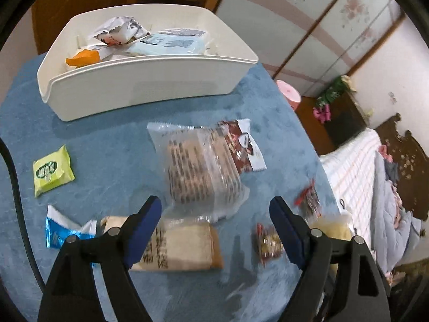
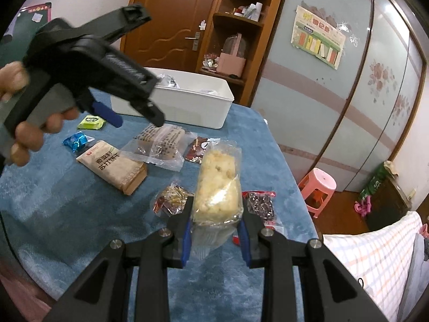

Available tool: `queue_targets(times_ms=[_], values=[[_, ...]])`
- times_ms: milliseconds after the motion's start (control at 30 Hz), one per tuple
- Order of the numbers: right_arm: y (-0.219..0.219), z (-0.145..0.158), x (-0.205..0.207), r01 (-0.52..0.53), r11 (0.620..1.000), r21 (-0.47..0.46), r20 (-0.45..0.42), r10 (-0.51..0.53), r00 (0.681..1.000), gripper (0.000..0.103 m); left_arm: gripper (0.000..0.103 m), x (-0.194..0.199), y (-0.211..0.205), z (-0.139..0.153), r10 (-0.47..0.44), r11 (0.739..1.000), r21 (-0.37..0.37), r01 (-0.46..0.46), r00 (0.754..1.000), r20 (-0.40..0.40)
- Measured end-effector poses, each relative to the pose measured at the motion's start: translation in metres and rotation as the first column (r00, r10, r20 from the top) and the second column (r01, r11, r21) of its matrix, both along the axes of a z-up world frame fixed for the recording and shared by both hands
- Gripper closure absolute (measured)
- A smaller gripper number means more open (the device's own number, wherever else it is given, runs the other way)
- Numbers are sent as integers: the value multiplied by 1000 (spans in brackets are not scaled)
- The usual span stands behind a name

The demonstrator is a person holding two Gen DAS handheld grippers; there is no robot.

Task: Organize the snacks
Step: 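Grasp the clear bread packet with the left tool, then carry both packets over the white bin and open both tools to release them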

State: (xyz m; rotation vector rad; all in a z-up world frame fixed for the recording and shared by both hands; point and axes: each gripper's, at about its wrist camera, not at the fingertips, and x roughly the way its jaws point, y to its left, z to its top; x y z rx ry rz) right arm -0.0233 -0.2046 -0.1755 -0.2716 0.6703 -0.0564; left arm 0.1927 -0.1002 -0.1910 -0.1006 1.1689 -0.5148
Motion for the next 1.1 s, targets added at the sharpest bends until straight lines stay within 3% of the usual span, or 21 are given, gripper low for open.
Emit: queue_targets(times_ms=[100,233,367,567,667,800,1100], values=[[-3,-1,2,3,1000,10,-5,-3,1000,74,21,13,-15,-7,30,996,82,-28,999,-20],[-10,-2,4,11,1000,25,-15,-10,1000,74,21,26,-36,-17,38,993,110,-33,998,-41],[-15,-5,7,24,999,39,-27,-23,999,74,21,30,-52,-24,54,975,218,-50,998,-15],[-24,-8,16,53,997,63,-44,-50,998,74,21,34,-60,-38,78,953,295,-68,997,-23],[-29,-9,20,70,995,71,-49,-67,997,74,21,34,-56,-46,91,955,287,-78,995,-32],[-34,-10,25,91,992,84,-62,-86,994,74,30,29,-53,-44,82,955,286,-77,997,-5],[-38,-9,29,106,990,96,-65,-100,993,74,33,16,-51,-36,65,955,289,-74,997,40]])
